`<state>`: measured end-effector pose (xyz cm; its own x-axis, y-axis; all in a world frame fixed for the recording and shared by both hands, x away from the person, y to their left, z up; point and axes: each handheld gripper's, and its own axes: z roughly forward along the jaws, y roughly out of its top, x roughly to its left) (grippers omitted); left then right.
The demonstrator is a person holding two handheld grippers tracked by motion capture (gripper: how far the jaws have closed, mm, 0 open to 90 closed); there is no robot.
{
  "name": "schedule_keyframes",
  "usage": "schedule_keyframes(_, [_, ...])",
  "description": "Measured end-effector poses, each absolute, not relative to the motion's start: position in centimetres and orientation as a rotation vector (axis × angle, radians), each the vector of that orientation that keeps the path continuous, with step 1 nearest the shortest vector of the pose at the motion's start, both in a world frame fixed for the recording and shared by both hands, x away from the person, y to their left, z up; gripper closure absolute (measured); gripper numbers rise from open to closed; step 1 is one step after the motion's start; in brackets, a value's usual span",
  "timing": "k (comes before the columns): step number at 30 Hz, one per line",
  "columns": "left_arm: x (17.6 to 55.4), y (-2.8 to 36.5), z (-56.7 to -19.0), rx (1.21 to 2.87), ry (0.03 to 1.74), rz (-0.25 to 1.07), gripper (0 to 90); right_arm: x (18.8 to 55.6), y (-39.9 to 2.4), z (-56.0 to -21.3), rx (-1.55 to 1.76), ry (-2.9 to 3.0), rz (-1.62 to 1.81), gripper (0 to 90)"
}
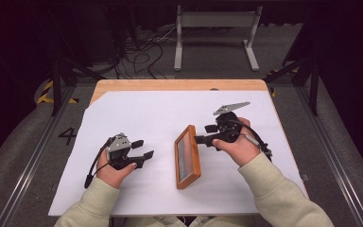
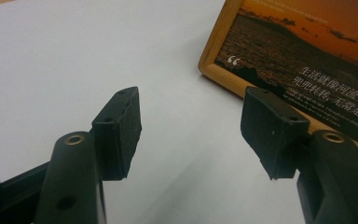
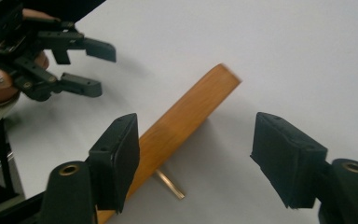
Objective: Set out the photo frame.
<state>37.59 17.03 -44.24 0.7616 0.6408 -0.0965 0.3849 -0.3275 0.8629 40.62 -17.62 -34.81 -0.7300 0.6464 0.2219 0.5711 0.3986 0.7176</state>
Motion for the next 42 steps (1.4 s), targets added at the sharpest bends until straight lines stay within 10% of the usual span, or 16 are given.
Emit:
schedule_keyframes(19, [37.6, 17.0, -44.3, 1.962, 0.771, 0.332, 38.4, 40.0, -13.2, -38.2, 1.205, 2.717, 1.075, 24.2])
schedule_keyframes(27, [37.6, 17.0, -44.3, 1.960, 0.774, 0.322, 38.3, 39.9, -12.5, -38.5, 1.248, 2.759, 1.005, 37.1])
schedule_keyframes(34, [37.6, 17.0, -44.3, 1.958, 0.771, 0.318, 39.6, 40.1, -12.8, -37.5, 1.356, 2.773, 0.946, 66.6])
schedule_keyframes(42, [37.5, 17.1, -44.2, 1.954, 0.773, 0.316, 40.3, 40.8, -13.2, -35.9, 1.161, 2.860, 0.866, 70.3])
